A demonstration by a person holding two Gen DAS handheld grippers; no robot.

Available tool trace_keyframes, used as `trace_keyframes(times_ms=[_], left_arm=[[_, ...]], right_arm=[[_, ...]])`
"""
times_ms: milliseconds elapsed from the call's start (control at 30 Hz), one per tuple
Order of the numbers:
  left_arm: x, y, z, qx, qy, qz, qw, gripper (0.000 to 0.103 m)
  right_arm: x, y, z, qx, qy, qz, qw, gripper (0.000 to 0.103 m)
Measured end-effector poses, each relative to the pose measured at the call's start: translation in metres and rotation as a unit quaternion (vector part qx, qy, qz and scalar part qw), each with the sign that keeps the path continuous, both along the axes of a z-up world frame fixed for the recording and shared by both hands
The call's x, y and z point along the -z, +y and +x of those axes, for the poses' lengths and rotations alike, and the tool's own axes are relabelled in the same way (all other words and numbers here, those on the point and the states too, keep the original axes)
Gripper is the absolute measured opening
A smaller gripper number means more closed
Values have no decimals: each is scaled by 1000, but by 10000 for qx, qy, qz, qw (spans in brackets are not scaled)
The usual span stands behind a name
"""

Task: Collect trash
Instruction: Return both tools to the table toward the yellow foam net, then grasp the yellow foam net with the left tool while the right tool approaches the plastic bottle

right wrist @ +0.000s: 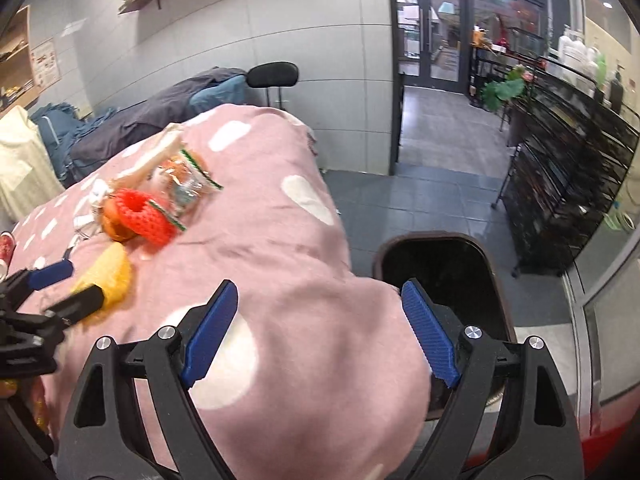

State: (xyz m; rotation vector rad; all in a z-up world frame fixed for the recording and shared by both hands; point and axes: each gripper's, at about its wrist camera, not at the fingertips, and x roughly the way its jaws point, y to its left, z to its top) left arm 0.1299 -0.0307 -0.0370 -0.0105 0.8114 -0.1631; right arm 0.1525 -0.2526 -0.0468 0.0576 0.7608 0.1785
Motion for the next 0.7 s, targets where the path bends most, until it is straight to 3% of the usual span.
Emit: trace_keyframes(times_ms=[133, 233, 367, 467, 700], left_arm=[[12, 12, 5, 4, 205, 6, 9998, 85], [15, 20, 3, -28, 219, -149, 9996, 71], [13, 27, -1, -22, 199, -355, 9992, 38], [10, 36, -5, -96, 145, -522, 9985, 23], [-2, 49, -13, -260, -38, -781, 9966, 16]], right_arm=[[-9, 25, 10, -280, 9, 46, 9996, 83], [-13, 41, 16, -525, 1, 81, 9986, 83], [-16, 67, 28, -895, 45, -105, 9959, 83], [-17, 88, 42, -1198, 191, -165, 9925, 83], [-13, 132, 91, -1849, 476, -615, 9797, 83]])
